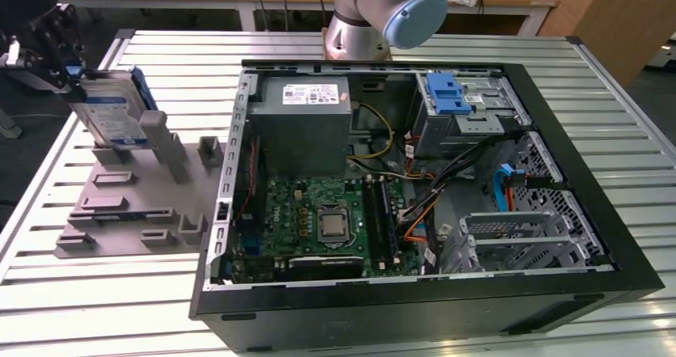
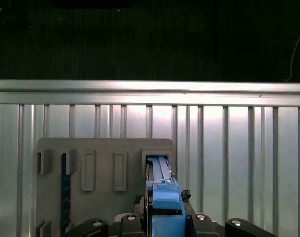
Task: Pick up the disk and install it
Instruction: 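Pick up the disk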
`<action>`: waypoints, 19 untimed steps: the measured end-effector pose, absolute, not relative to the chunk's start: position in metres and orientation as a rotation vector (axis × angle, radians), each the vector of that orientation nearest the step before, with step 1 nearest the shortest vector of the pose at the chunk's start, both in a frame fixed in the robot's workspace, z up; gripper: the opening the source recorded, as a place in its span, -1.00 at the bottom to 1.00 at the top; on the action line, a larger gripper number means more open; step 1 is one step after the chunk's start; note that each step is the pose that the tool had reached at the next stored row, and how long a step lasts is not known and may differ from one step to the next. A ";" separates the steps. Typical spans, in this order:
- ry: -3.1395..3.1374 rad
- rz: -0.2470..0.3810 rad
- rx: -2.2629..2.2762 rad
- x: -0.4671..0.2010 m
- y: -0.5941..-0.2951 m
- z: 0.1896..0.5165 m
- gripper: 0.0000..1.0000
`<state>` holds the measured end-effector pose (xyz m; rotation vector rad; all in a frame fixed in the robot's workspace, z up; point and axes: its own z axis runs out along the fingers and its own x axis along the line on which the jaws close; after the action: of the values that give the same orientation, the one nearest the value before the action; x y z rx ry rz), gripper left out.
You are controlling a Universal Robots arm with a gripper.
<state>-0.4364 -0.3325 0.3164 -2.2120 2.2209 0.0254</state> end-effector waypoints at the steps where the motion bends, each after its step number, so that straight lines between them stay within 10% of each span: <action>1: 2.221 0.025 -2.212 -0.436 -0.332 0.317 -0.27; 19: 2.221 0.026 -2.212 -0.436 -0.332 0.327 -0.27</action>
<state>-0.4364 -0.3325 0.3272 -2.2120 2.2210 0.0255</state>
